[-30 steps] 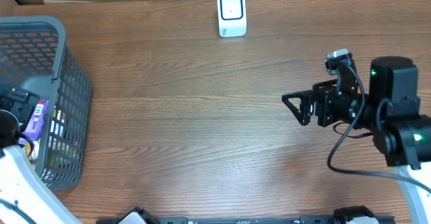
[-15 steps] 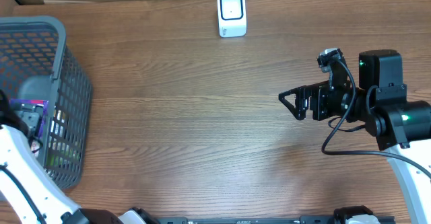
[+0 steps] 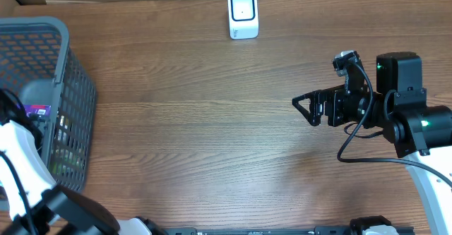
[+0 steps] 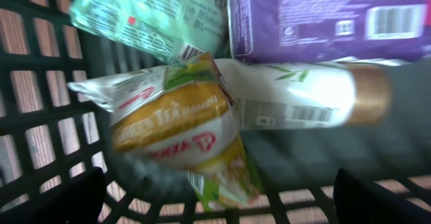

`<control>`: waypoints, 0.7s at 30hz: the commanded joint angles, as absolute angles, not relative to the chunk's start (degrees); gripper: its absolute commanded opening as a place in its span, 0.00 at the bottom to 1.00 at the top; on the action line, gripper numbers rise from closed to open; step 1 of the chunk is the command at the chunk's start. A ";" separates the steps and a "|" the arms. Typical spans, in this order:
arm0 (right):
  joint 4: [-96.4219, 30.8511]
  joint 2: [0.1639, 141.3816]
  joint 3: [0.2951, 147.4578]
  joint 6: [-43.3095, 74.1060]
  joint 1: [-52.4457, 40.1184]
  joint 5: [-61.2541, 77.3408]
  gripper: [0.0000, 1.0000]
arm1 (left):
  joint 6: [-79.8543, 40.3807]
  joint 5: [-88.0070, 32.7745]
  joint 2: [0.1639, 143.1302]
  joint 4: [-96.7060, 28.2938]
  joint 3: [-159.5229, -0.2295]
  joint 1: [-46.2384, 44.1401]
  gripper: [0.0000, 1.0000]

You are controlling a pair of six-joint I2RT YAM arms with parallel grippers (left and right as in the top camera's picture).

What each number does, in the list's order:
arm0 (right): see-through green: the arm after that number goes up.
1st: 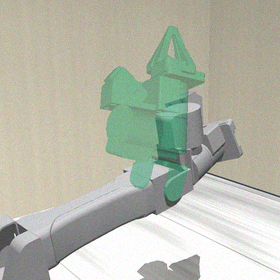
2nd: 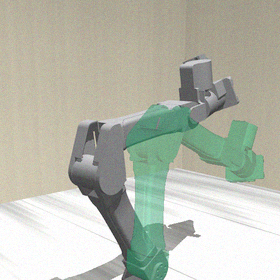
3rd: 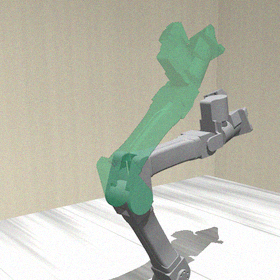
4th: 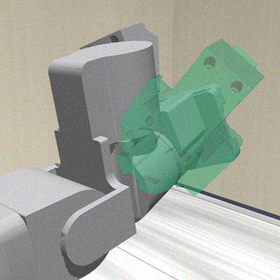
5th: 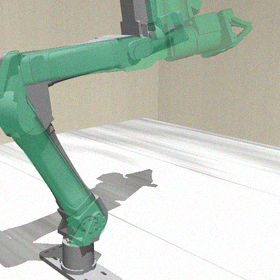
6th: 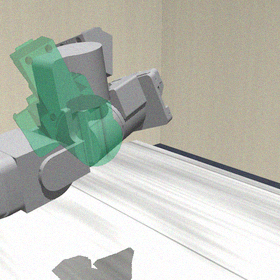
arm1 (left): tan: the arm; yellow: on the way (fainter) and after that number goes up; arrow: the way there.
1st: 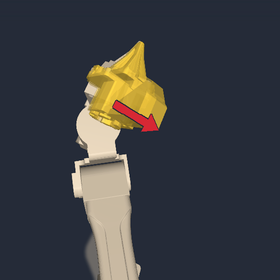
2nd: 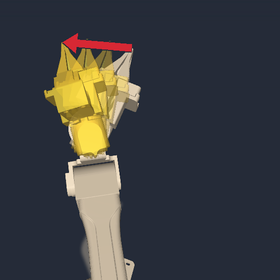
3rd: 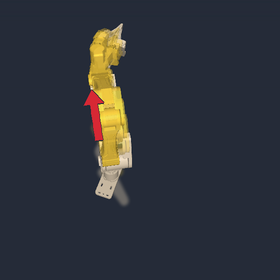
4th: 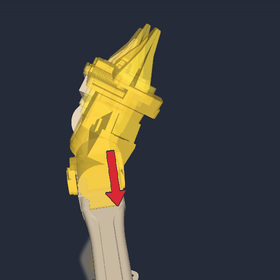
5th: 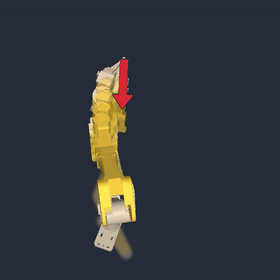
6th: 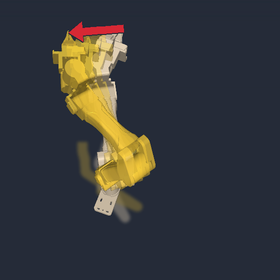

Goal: Scan the item barcode
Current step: 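Grasp the green tea drink carton in the basket with the left gripper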

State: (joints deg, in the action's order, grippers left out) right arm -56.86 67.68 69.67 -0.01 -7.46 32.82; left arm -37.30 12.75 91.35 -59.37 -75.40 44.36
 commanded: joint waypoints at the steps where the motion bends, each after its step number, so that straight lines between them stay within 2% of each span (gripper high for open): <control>1: -56.77 67.37 71.31 -0.49 -7.11 32.88 1.00 | -36.42 15.20 95.29 -58.46 -74.61 44.51 0.98; 4: -56.86 67.37 71.31 -0.47 -7.11 31.35 1.00 | -36.42 15.16 97.47 -58.24 -74.61 44.51 0.95; 8: -56.75 67.37 71.31 -0.47 -7.11 30.92 1.00 | -36.40 15.20 98.91 -57.74 -74.61 44.51 0.84; 11: -56.73 67.37 71.31 -0.47 -7.11 30.92 1.00 | -36.40 15.20 98.98 -56.80 -74.63 44.60 0.66; 16: -56.73 67.37 71.31 -0.47 -7.11 30.48 1.00 | -36.10 15.31 98.98 -55.81 -74.63 44.60 0.27; 17: -56.73 67.37 71.31 -0.47 -7.11 30.48 1.00 | -35.57 15.44 98.98 -55.64 -74.63 44.60 0.04; 21: -56.73 67.37 71.31 -0.47 -7.11 30.48 1.00 | -34.61 15.86 98.76 -55.61 -75.29 44.60 0.04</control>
State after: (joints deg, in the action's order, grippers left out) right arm -56.86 67.68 69.67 -0.01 -7.46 30.98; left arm -35.86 15.35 98.48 -56.25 -74.98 44.36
